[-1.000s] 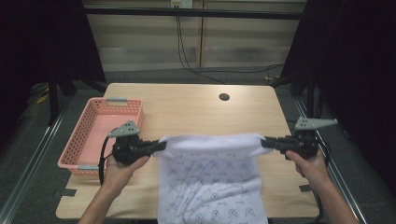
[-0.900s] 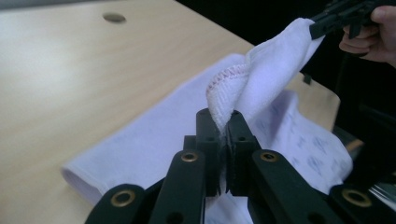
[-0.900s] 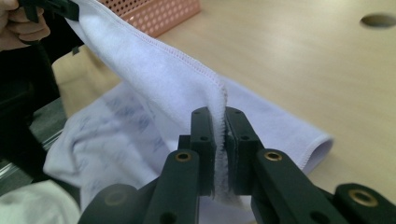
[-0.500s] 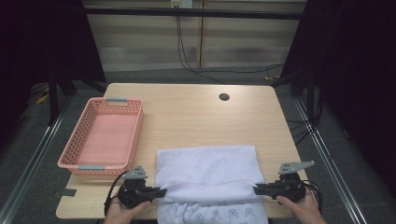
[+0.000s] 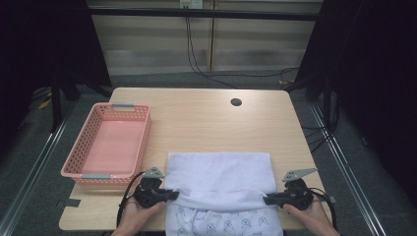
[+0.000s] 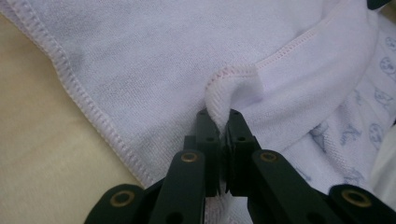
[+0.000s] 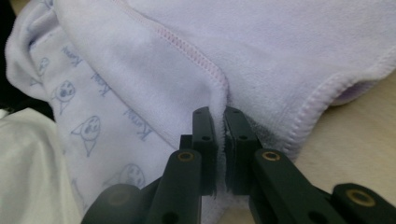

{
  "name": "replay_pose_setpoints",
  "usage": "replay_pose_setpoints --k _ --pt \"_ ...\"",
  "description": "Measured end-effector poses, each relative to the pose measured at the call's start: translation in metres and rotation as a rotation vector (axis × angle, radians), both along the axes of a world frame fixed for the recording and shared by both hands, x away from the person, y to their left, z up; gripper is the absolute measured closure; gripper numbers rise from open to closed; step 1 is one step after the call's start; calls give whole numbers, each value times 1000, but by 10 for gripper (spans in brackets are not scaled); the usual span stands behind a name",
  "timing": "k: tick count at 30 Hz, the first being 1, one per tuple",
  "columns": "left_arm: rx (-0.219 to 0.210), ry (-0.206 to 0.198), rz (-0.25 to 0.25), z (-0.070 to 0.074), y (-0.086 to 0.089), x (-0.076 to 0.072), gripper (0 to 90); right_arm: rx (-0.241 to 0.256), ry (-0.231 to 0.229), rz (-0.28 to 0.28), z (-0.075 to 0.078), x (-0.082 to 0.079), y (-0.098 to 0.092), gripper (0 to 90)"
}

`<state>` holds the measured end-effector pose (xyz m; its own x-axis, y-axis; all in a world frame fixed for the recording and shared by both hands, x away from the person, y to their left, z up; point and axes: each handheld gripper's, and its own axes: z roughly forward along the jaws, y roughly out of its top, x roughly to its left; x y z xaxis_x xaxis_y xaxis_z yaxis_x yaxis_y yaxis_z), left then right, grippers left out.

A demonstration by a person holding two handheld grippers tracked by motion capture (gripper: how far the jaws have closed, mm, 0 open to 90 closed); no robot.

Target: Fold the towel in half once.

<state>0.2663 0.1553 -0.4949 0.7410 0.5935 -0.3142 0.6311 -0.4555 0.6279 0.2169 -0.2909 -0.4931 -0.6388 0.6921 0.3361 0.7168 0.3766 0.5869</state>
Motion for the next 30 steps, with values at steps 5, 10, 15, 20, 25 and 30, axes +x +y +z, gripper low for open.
replay_pose_setpoints --k 5,10,15,20,25,30 --pt "0 -19 40 -1 -10 26 868 -1 -19 -44 -2 17 -7 848" --pt "-12 -47 52 -5 -16 48 868 -6 -33 -86 -3 35 -14 848" --pt "-34 -52 68 -7 -20 68 869 11 -60 -127 -6 63 -21 848" --pt "-77 -12 101 -11 -21 87 869 29 -66 -130 -9 81 -25 849" --pt "-30 -28 118 -8 -29 105 871 8 -82 -156 -8 104 -25 849" --pt "-34 -40 156 -9 -32 124 871 -6 -108 -174 -9 120 -25 849"
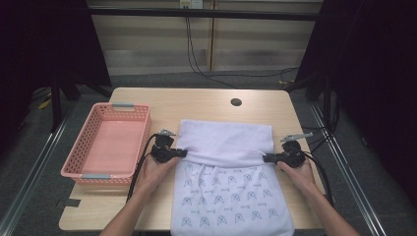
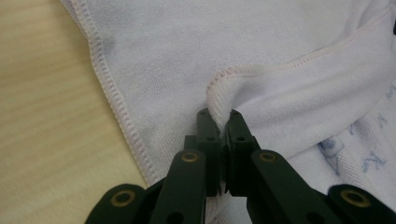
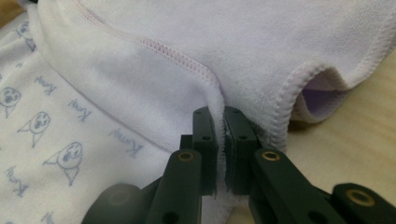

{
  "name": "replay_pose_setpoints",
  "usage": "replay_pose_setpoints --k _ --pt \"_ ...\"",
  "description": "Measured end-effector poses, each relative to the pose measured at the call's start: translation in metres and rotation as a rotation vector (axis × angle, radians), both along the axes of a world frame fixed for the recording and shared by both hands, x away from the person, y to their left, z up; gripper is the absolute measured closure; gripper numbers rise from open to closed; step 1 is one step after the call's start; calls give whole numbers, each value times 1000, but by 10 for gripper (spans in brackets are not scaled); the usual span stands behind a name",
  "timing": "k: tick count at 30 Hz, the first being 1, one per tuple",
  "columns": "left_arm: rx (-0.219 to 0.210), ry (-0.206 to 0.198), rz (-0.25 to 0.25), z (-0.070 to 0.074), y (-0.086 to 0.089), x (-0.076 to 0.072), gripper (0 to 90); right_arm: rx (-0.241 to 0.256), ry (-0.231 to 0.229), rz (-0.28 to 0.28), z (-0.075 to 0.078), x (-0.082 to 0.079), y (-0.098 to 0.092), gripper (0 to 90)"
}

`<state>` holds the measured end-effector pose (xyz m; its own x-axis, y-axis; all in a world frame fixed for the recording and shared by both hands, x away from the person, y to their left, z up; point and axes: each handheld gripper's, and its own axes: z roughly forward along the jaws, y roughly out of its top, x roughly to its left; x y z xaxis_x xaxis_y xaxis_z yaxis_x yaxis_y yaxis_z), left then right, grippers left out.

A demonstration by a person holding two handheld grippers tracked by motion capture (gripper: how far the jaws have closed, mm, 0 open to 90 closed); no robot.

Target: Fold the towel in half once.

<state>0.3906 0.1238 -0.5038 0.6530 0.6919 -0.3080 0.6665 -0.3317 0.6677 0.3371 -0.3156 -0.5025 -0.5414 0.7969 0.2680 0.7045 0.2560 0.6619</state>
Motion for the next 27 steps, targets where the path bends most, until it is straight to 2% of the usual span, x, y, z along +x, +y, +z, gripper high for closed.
replay_pose_setpoints --k 1,2,4,5,7,8,9,10,11,14,16,17,20,21,22,24,26,27 --pt "8 -6 6 0 -1 4 871 0 0 0 0 0 0 849" --pt "31 -17 8 1 -3 8 870 -3 -2 -10 0 4 0 849" --pt "49 -23 19 2 -6 15 870 -11 -18 -20 -1 13 1 849" --pt "56 -3 41 3 -6 22 870 -14 -20 -33 -1 23 2 849" --pt "65 -4 51 4 -9 24 871 -14 -22 -35 -1 26 2 849" --pt "70 -21 50 4 -10 24 871 -23 -25 -42 -1 30 3 849" --pt "61 -17 49 3 -8 25 871 -21 -34 -40 -2 32 3 849" --pt "37 -9 55 2 -6 26 871 -13 -28 -39 -2 34 2 849" --pt "30 -5 49 1 -4 29 871 -7 -22 -40 -2 34 2 849" --pt "46 -18 54 1 -6 36 871 -7 -24 -59 -2 38 2 849" --pt "42 -29 76 0 -9 43 871 -9 -29 -65 -2 43 4 849" --pt "43 -22 75 0 -9 47 871 -3 -30 -74 -3 45 4 849" --pt "67 -32 68 2 -12 56 871 5 -32 -94 -4 52 4 848" --pt "67 -36 65 2 -12 59 871 9 -31 -98 -4 53 4 848" --pt "54 -30 85 1 -12 62 871 5 -31 -101 -4 55 4 848" --pt "12 -23 94 -2 -9 65 871 -4 -32 -103 -3 55 6 848" --pt "19 -14 91 0 -9 64 873 3 -36 -102 -3 54 4 848" --pt "35 -28 72 4 -10 62 872 11 -39 -104 0 55 1 848"
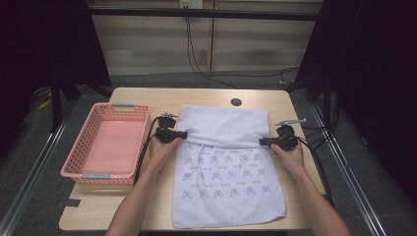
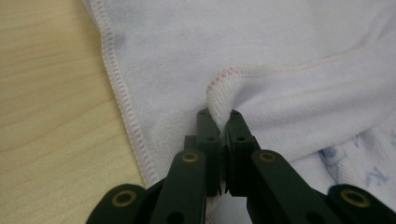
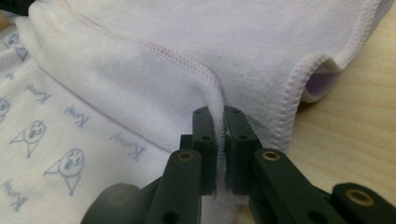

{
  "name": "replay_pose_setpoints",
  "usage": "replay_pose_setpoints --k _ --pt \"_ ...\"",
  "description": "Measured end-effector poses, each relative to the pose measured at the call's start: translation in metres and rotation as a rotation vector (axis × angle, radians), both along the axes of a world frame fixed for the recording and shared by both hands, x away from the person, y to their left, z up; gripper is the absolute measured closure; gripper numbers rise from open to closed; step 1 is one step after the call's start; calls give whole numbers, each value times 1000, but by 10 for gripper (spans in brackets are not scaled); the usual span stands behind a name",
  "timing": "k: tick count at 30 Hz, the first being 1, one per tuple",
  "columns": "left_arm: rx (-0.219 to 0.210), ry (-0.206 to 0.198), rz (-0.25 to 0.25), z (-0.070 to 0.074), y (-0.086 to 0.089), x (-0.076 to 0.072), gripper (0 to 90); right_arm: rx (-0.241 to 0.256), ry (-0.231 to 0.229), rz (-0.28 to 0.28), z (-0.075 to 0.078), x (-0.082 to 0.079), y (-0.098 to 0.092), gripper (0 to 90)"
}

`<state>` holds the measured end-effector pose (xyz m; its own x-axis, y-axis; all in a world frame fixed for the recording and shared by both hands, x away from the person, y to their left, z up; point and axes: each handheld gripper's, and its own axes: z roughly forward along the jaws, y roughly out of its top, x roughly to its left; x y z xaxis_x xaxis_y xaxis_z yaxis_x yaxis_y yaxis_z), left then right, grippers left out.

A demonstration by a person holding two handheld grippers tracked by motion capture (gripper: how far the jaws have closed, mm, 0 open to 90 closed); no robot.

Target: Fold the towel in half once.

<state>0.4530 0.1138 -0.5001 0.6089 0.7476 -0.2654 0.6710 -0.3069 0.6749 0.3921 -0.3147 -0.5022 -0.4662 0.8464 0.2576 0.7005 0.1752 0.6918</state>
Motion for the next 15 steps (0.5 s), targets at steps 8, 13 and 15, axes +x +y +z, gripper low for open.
replay_pose_setpoints --k 8,13,15 --pt "-83 -136 -56 70 11 -21 870 117 -163 -4 70 -2 -20 847" --pt "-92 -216 -94 123 19 -47 870 153 -245 43 121 -20 -23 846" --pt "-107 -246 -116 142 25 -61 869 157 -256 54 125 -25 -23 847"
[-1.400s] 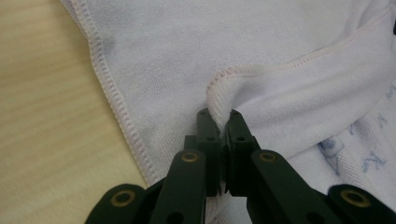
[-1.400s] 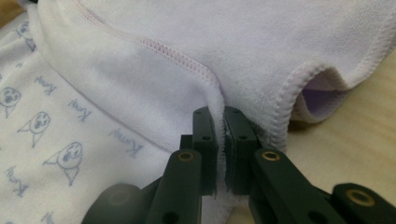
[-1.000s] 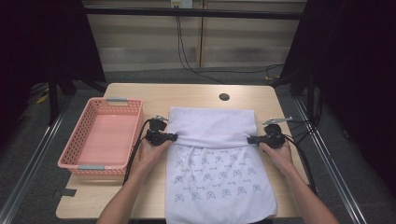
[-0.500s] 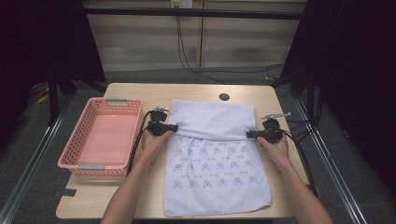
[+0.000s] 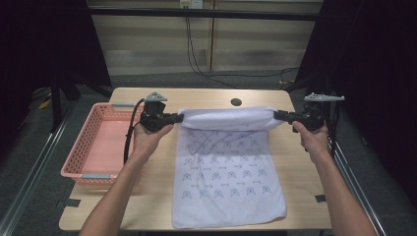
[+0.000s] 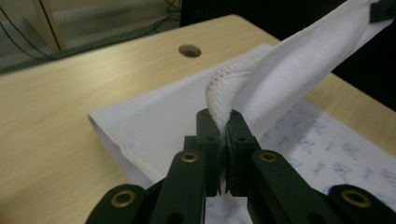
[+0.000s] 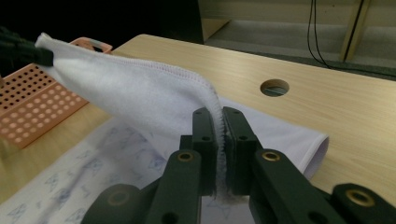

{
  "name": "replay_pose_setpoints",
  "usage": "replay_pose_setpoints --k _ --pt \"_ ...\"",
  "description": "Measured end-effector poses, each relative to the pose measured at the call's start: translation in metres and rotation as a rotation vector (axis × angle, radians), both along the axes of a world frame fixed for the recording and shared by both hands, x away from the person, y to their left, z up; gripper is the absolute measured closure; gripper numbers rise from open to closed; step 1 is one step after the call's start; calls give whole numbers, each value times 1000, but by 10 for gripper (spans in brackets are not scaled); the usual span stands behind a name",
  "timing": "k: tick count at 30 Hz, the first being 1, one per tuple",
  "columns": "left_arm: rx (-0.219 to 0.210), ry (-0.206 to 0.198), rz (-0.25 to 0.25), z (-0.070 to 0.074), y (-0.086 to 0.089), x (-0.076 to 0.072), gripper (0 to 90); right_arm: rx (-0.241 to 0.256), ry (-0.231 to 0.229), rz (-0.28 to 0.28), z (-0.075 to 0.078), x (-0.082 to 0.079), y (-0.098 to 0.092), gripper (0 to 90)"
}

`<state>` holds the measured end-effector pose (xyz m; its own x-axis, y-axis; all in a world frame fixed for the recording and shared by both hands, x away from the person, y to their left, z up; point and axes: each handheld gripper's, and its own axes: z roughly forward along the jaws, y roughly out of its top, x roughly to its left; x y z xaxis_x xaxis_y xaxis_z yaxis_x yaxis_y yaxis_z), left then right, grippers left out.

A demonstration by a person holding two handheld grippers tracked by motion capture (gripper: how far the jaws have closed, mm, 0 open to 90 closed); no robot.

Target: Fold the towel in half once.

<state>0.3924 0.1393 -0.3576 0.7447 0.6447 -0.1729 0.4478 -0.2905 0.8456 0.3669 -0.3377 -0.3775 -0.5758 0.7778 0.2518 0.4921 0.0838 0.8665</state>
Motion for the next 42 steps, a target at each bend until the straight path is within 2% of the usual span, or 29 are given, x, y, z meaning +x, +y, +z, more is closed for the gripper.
replay_pose_setpoints --k 1,2,3,7,9,11,12,13,14,15,16,17,18,19,21,23,25,26,27,28,29,31,32,34,35,36,37,40,42 --pt "-6 -13 -8 6 2 -5 869 2 -9 11 4 -7 0 846" --pt "-22 -30 -23 17 7 -18 869 6 -20 27 9 -16 0 846" --pt "-22 -30 -23 17 7 -18 869 6 -20 27 9 -16 0 846" --pt "-15 -53 -62 26 8 -45 868 -2 -54 51 23 -35 0 846" --pt "-28 -41 -88 20 8 -57 867 -1 -71 56 27 -44 -3 846" --pt "17 -28 -105 8 6 -68 865 -7 -66 78 22 -60 -4 845" --pt "21 -20 -106 3 6 -73 865 -7 -66 78 22 -60 -4 845" --pt "11 -3 -122 -6 8 -80 864 -29 -53 98 13 -75 -1 846" --pt "-5 26 -128 -13 9 -84 864 -29 -53 98 13 -75 -1 846" --pt "29 44 -142 -16 8 -87 865 -34 -47 102 9 -82 -1 845" --pt "40 35 -133 -16 8 -95 865 -44 -35 120 5 -95 -1 845" --pt "40 35 -133 -16 8 -95 865 -44 -35 120 5 -95 -1 845" --pt "6 40 -135 -16 10 -99 865 -43 -37 118 4 -100 -1 845" --pt "-7 39 -139 -19 10 -103 864 -55 -46 125 2 -111 1 845" --pt "5 39 -146 -33 10 -113 863 -47 -42 135 -1 -117 0 843" --pt "4 88 -162 -55 14 -121 854 -35 -1 148 -16 -127 1 843" --pt "13 109 -164 -77 19 -129 836 -55 48 168 -37 -136 2 841" --pt "9 140 -173 -87 20 -132 835 -60 83 177 -48 -141 3 841" --pt "25 169 -174 -96 21 -135 819 -55 139 187 -68 -148 4 835" --pt "44 188 -176 -105 21 -138 819 -55 139 187 -68 -148 4 835" --pt "59 213 -186 -113 21 -139 813 -54 168 206 -78 -150 4 829" --pt "89 242 -190 -125 21 -144 791 -97 226 240 -91 -154 9 805" --pt "112 255 -212 -127 21 -147 781 -119 238 245 -94 -157 10 795" --pt "104 257 -226 -126 21 -151 738 -145 245 269 -96 -161 11 780" --pt "118 256 -234 -125 21 -155 712 -162 271 289 -97 -166 13 728" --pt "118 256 -234 -125 21 -155 708 -162 271 289 -97 -166 13 728" --pt "123 246 -246 -126 21 -158 705 -190 282 315 -98 -172 14 735" --pt "96 255 -279 -124 21 -165 657 -195 275 313 -97 -177 13 708" --pt "94 252 -305 -120 19 -172 656 -175 269 307 -92 -182 8 706"
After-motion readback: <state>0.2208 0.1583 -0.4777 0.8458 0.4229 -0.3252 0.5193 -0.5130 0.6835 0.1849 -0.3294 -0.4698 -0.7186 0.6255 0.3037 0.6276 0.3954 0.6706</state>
